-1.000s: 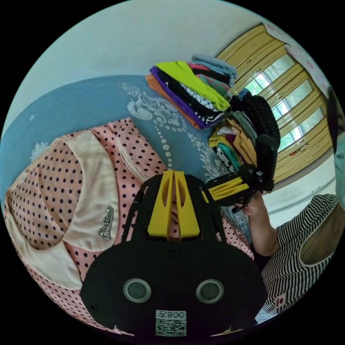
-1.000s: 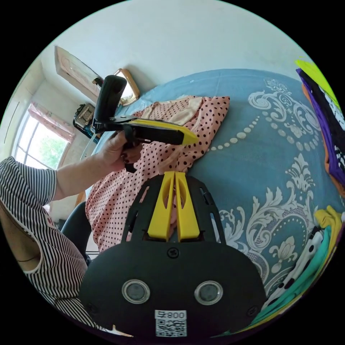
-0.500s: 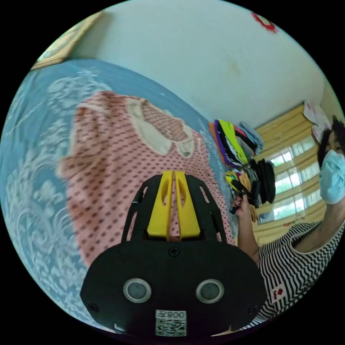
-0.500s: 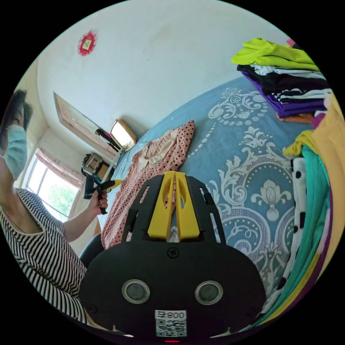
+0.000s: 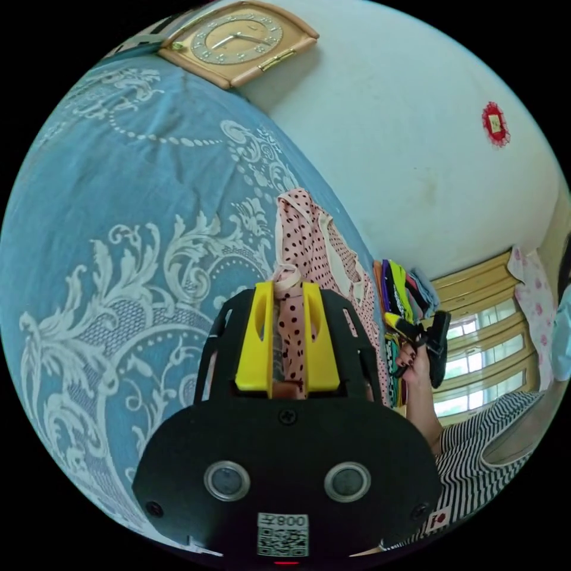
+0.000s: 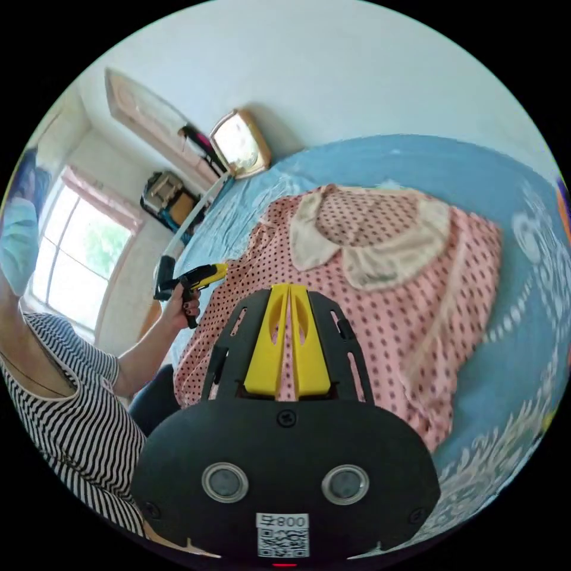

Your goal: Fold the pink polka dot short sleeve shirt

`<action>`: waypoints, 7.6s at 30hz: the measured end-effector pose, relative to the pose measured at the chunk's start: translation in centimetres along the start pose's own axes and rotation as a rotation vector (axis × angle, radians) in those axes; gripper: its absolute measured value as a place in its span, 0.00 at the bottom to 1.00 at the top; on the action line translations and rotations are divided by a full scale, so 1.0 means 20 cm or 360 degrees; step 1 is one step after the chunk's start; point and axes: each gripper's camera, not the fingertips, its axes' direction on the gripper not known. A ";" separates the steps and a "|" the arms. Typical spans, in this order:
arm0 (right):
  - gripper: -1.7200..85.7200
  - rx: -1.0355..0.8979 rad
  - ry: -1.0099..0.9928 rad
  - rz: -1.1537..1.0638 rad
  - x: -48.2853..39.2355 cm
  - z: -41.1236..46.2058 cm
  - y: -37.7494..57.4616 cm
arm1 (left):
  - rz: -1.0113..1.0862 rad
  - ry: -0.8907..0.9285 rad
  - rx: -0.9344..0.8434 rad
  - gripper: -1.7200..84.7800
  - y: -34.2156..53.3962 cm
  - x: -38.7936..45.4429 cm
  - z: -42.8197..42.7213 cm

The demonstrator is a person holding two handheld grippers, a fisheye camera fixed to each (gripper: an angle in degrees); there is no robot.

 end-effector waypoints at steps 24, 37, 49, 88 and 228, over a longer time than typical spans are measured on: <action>0.11 -0.0615 0.0921 -0.0645 -1.47 1.78 -1.38 | 0.0146 0.0244 -0.0149 0.05 -0.30 0.61 -0.38; 0.03 -0.0430 0.0640 -0.0479 -1.44 1.66 -1.54 | 0.0183 0.0243 -0.0082 0.04 -0.23 0.91 -0.45; 0.03 -0.0237 -0.0076 -0.0151 -0.95 1.17 -1.45 | 0.0553 0.0163 -0.0136 0.04 -0.09 1.37 -0.33; 0.09 -0.0595 0.1202 -0.1509 -2.27 1.89 -0.95 | 0.0627 0.0177 -0.0376 0.04 0.15 1.50 0.28; 0.02 -0.0106 -0.0026 0.0339 -0.73 -0.62 1.14 | 0.0174 0.0069 -0.0473 0.06 0.83 2.23 -0.81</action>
